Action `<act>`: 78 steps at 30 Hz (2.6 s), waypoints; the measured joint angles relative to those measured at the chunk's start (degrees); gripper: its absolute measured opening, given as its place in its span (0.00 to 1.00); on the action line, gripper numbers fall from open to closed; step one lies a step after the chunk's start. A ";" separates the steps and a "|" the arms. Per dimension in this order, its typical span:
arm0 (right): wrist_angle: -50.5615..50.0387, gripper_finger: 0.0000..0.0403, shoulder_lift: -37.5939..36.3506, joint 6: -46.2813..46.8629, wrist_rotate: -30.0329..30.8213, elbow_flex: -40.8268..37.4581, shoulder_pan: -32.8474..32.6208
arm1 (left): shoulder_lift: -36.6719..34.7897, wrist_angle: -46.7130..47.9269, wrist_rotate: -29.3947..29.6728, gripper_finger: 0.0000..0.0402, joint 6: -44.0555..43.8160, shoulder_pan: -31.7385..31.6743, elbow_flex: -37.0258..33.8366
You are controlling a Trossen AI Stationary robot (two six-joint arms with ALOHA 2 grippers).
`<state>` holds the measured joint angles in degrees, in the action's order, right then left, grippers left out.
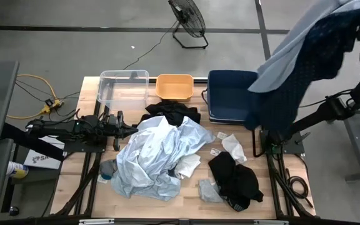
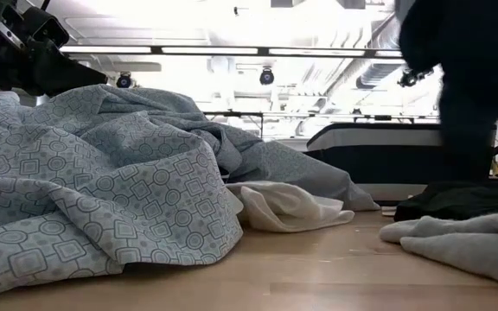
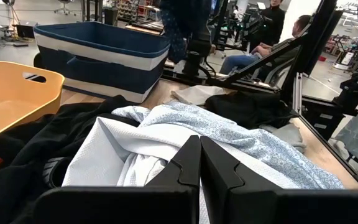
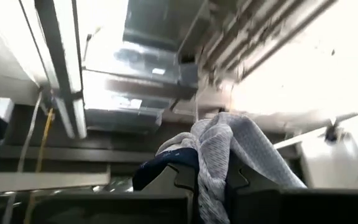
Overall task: Pick & Place Cloths
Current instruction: Put the blue dress into the blue bin
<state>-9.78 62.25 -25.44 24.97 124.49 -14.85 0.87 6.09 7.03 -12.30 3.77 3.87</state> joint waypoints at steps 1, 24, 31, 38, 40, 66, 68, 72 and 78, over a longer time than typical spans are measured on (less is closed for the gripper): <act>0.70 0.02 0.24 -1.72 -0.46 0.58 0.00 | 0.00 0.00 0.00 0.00 0.00 0.00 0.00; 13.43 0.02 12.89 -35.72 9.64 10.53 0.88 | 0.01 0.00 0.00 0.00 -0.01 0.00 -0.01; 16.31 0.02 16.55 -43.35 10.02 10.49 10.25 | -0.01 0.00 0.00 0.00 0.00 0.00 -0.01; 16.36 0.02 19.47 -37.47 6.10 10.51 26.40 | 0.01 0.00 0.01 0.00 -0.01 0.00 -0.01; 15.57 0.02 20.30 -33.58 4.31 10.51 30.72 | 0.01 0.00 0.00 0.00 0.00 0.00 0.00; -31.03 0.02 24.58 6.26 18.19 10.47 47.50 | 0.00 0.00 0.00 0.00 0.01 0.00 0.00; -36.93 0.02 23.66 11.48 19.42 10.47 47.06 | 0.01 0.00 0.00 0.00 0.00 0.00 0.01; -47.60 0.02 21.82 22.21 19.72 10.47 45.96 | 0.00 0.00 0.00 0.00 -0.01 0.00 0.00; -62.92 0.02 19.00 36.28 19.51 10.57 44.22 | 0.01 0.00 0.00 0.00 -0.01 0.00 -0.01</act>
<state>-72.70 81.26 10.84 44.48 135.06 29.37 0.88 6.09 7.03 -12.32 3.77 3.86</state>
